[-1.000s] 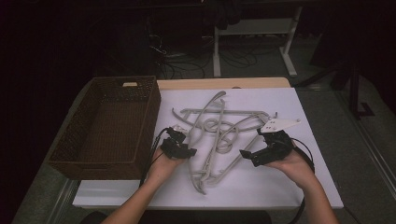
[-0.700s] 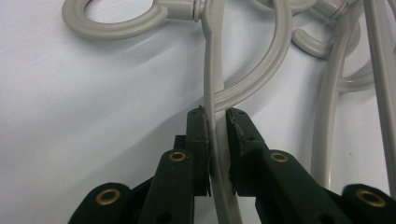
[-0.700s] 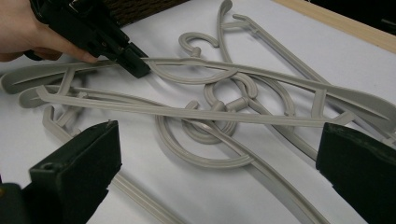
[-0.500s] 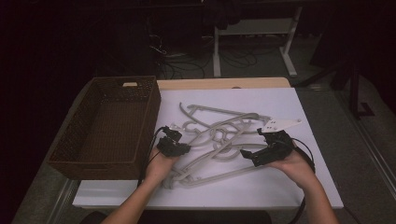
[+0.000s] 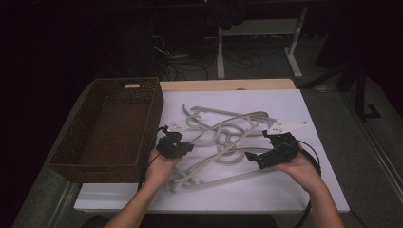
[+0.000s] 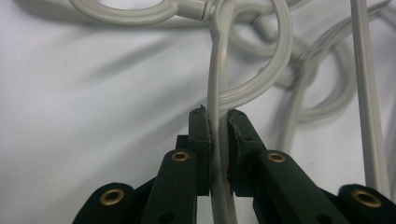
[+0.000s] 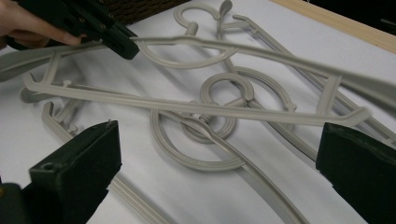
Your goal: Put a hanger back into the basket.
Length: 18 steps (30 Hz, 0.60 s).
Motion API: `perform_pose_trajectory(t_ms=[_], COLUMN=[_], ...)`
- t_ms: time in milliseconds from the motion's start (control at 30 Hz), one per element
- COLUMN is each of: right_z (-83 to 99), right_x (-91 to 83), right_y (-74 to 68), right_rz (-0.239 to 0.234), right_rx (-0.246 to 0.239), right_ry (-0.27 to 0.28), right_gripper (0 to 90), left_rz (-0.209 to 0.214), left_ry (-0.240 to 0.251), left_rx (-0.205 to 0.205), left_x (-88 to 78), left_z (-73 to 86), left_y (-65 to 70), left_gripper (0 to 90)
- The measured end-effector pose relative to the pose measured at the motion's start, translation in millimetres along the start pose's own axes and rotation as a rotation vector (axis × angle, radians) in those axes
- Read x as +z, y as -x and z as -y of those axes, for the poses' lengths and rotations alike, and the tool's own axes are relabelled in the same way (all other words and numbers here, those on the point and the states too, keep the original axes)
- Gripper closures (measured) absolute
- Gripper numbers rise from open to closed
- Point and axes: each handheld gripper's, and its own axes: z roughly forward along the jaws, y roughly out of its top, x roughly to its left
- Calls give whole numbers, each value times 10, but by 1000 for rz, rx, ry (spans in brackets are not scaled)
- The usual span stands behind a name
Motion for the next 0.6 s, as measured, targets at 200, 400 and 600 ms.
perform_pose_trajectory(t_ms=[200,400,600], right_z=[9,84,231], right_x=[-34,-69,-38], right_y=[4,12,31], right_rz=[-3,-9,-15], right_rx=[9,20,25], right_ry=[14,31,28], right_gripper=[0,0,0], left_rz=[-5,-1,-13], left_ry=[41,57,50], left_rx=[37,72,111], left_x=[-169,-389,-608], left_z=[-202,-437,-624], left_y=[70,62,5], left_gripper=[819,819,819])
